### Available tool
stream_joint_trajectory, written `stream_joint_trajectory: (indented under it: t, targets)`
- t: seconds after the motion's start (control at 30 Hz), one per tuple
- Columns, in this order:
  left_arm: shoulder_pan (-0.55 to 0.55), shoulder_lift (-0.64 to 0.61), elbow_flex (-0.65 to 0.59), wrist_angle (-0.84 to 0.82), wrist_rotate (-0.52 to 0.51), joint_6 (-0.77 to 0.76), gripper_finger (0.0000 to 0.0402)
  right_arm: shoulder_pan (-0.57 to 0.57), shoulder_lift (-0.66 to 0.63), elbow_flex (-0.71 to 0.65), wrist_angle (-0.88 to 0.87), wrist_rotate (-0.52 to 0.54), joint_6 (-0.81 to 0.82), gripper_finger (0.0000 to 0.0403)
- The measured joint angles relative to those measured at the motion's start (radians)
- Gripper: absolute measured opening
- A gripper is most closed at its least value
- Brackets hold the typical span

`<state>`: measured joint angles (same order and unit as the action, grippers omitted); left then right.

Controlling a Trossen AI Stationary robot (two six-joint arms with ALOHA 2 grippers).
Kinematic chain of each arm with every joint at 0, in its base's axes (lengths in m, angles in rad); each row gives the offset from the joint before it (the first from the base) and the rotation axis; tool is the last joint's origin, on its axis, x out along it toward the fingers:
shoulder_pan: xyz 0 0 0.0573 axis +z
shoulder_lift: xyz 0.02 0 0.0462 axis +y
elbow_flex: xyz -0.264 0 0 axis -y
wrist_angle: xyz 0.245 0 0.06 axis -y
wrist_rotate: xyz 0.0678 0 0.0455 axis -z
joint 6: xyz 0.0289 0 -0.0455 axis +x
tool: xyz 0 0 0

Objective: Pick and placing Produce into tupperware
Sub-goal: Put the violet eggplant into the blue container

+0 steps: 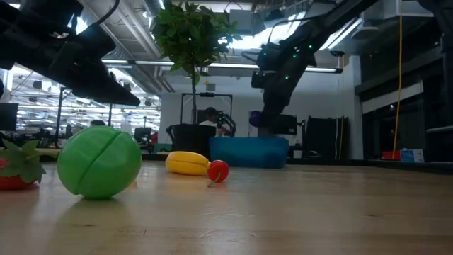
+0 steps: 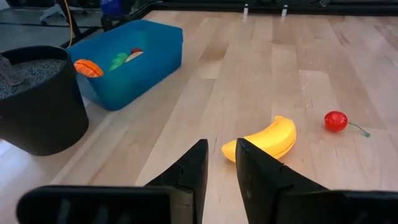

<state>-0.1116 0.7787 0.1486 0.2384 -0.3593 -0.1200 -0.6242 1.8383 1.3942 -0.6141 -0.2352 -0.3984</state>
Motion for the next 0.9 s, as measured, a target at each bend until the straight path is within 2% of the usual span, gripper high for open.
stream_joint_trajectory:
  t: [0.1, 0.57, 0.9]
  targets:
    - [0.0, 0.0, 0.0, -0.006, 0.0, 0.0, 0.0076, -0.011, 0.029, 0.032, -0.053, 0.001, -0.001, 0.0112]
    - [0.0, 0.0, 0.0, -0.022, -0.006, 0.0, 0.0043, -0.015, 0.114, 0.037, -0.052, -0.031, -0.004, 0.0112]
    - [0.0, 0.0, 0.0, -0.029, -0.006, 0.0, 0.0025, -0.015, 0.122, 0.028, -0.044, -0.031, 0.0, 0.0112]
